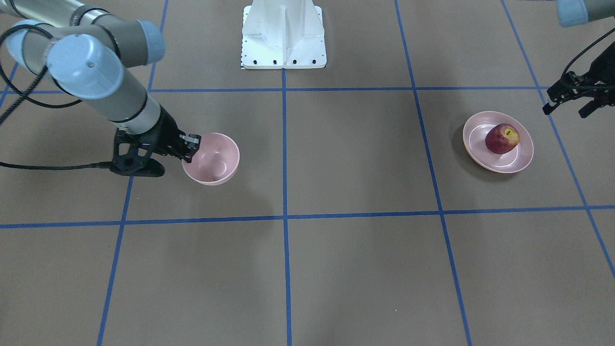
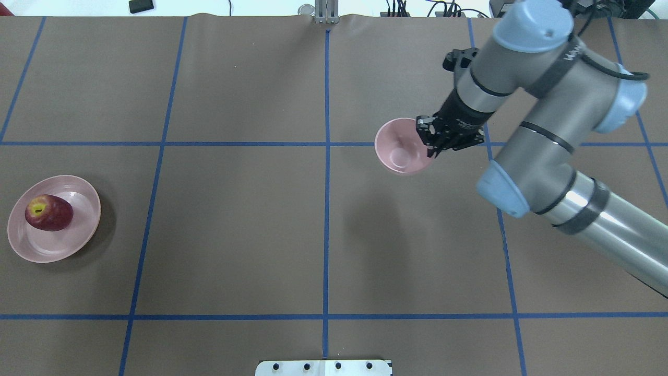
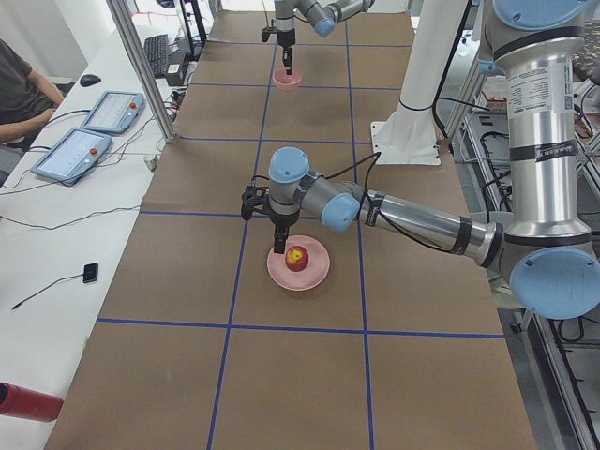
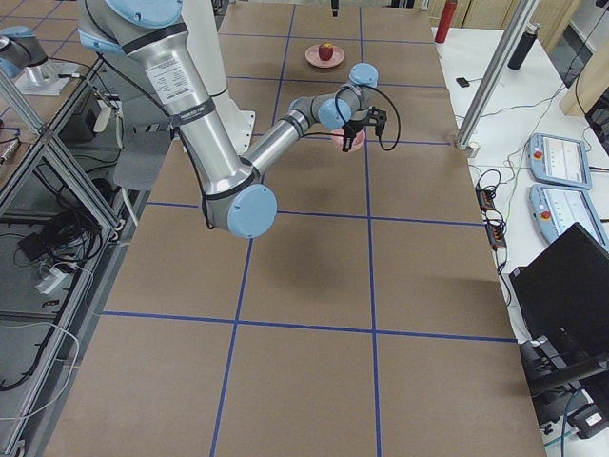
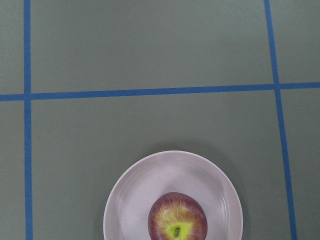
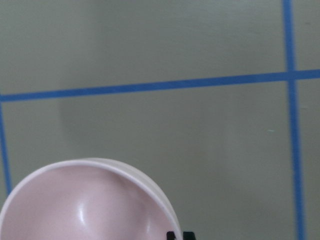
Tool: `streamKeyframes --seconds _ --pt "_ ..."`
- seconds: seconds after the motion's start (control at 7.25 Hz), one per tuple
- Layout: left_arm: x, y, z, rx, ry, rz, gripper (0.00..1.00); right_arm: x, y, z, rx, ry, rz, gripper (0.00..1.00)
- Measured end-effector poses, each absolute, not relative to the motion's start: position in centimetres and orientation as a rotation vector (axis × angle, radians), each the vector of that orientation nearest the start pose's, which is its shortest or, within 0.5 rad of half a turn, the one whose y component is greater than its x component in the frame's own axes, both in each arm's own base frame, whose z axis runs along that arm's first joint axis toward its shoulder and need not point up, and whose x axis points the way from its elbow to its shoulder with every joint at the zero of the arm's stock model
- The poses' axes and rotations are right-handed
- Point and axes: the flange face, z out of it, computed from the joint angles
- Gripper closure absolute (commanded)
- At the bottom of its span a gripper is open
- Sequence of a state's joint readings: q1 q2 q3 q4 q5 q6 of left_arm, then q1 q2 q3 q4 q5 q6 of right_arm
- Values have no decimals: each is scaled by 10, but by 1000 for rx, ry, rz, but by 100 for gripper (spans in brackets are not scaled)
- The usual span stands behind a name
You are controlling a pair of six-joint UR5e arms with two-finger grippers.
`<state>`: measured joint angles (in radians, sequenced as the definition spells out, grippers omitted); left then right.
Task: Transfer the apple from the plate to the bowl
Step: 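Carry the pink bowl with the right gripper toward the table center and set it down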
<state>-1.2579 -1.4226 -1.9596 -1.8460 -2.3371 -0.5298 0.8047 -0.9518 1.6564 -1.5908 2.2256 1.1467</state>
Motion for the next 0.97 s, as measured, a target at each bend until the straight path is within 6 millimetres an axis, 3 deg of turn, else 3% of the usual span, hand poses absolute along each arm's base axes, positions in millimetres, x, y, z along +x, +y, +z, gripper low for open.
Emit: streamKeyframes --seconds 0.14,0.41,0.69,0.97 --pt "74 -439 505 137 880 -7 2 -456 -553 232 -145 -897 175 100" --pt "75 -439 505 136 879 -9 2 -519 -566 231 -152 -941 291 100" --pt "75 -440 506 135 879 -9 2 -548 -564 237 -160 -941 326 100" --pt "75 -440 506 134 879 -9 2 -560 -564 236 -170 -934 331 100"
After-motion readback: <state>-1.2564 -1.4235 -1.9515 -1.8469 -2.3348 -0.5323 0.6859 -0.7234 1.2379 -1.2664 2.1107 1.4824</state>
